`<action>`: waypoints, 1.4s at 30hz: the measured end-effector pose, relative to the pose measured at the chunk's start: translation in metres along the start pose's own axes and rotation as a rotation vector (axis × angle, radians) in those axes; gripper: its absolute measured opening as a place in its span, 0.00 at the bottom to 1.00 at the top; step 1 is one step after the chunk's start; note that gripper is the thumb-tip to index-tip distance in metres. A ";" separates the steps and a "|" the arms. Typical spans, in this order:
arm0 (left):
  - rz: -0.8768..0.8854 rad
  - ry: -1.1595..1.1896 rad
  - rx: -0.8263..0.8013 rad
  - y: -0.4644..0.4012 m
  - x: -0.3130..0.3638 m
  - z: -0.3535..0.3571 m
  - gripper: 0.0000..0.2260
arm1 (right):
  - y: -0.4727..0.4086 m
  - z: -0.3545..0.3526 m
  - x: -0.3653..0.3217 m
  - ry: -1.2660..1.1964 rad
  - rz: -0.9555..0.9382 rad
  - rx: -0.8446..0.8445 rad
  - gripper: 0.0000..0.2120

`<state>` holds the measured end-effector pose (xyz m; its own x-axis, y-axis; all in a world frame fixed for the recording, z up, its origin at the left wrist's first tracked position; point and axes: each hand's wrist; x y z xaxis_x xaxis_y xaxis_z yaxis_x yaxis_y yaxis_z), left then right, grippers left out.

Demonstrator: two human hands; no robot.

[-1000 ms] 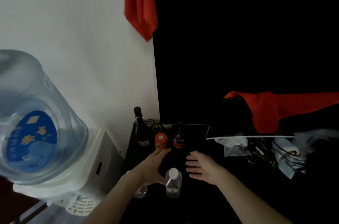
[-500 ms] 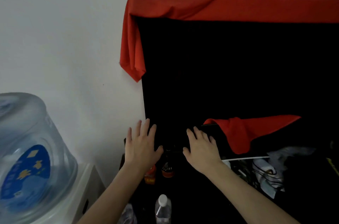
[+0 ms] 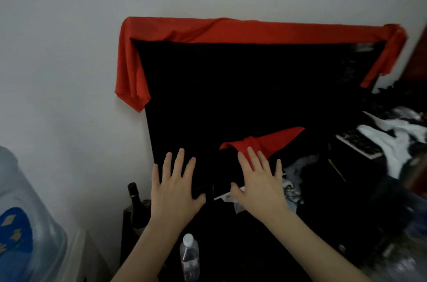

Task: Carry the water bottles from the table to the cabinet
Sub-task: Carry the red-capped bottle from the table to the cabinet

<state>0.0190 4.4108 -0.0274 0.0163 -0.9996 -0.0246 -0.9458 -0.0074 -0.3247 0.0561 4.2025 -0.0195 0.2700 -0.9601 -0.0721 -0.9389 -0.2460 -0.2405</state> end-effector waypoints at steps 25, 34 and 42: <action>0.483 0.245 -0.045 0.117 0.195 -0.073 0.37 | 0.281 -0.099 0.103 0.037 0.644 0.021 0.37; 0.714 0.309 -0.190 0.190 0.305 -0.111 0.37 | 0.409 -0.138 0.161 0.057 0.842 0.037 0.36; 0.934 0.380 -0.227 0.264 0.407 -0.137 0.36 | 0.533 -0.162 0.200 0.093 1.085 0.011 0.38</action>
<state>-0.2687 3.9985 0.0064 -0.8221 -0.5525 0.1377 -0.5685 0.8103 -0.1423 -0.4251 3.8577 -0.0058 -0.7191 -0.6718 -0.1777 -0.6656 0.7393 -0.1018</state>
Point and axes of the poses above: each hand's wrist, its own y-axis away from the middle knuckle, its own z-axis out of the palm, x = y × z, and after that the axes turned 4 degrees about -x, right-handed
